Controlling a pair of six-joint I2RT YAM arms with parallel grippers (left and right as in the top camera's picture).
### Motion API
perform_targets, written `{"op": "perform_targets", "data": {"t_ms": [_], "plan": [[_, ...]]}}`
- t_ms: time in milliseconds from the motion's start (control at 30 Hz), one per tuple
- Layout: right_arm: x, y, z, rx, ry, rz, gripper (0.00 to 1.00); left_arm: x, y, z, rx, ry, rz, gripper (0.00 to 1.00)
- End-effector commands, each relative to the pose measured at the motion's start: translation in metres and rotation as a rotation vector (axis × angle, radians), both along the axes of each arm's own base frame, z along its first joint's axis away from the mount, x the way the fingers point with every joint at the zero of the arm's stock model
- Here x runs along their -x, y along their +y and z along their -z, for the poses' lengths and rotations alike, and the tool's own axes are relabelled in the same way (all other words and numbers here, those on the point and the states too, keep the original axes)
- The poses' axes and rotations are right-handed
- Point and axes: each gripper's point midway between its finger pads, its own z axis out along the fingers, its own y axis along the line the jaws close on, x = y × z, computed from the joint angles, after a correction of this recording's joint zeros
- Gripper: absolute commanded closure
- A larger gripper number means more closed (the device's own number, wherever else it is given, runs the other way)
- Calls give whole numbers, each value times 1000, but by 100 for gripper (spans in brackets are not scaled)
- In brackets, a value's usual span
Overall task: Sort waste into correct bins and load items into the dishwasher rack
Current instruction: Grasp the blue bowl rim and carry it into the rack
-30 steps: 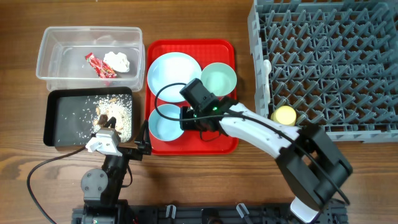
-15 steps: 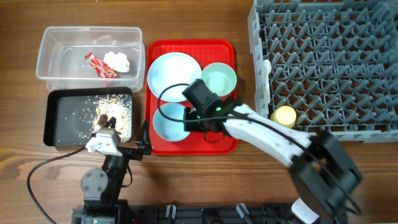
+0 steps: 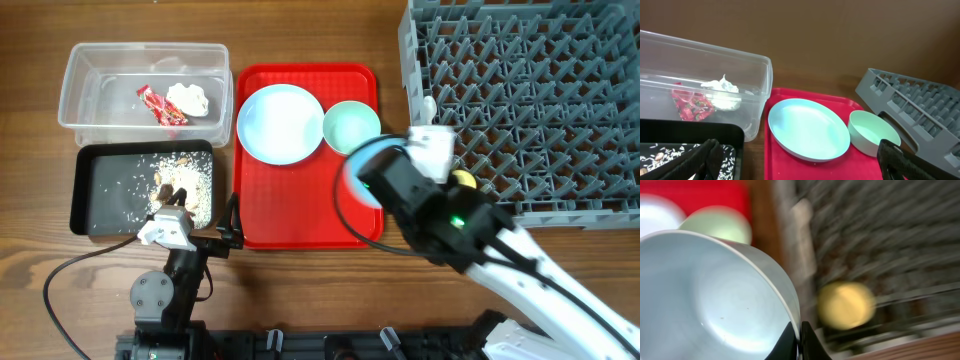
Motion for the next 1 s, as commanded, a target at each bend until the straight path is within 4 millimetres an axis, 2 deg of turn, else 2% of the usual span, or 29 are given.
{"op": "perform_targets", "data": {"t_ms": [0, 133, 300, 500, 567, 733, 867, 967], "plan": [[-10, -70, -62, 322, -274, 210, 96, 0, 0, 1, -19, -9, 2, 0], [-18, -105, -68, 407, -291, 349, 96, 0, 0, 1, -19, -9, 2, 0], [-35, -141, -62, 468, -241, 463, 96, 0, 0, 1, -19, -9, 2, 0], [-63, -174, -42, 631, -83, 465, 96, 0, 0, 1, -19, -8, 2, 0], [-69, -179, -27, 666, -21, 455, 96, 0, 0, 1, -19, -9, 2, 0], [-82, -174, 3, 691, 56, 420, 96, 0, 0, 1, -19, -9, 2, 0], [-91, -162, 24, 649, 90, 367, 96, 0, 0, 1, -19, -8, 2, 0], [-98, -151, 30, 653, 96, 317, 96, 0, 0, 1, -19, -8, 2, 0]]}}
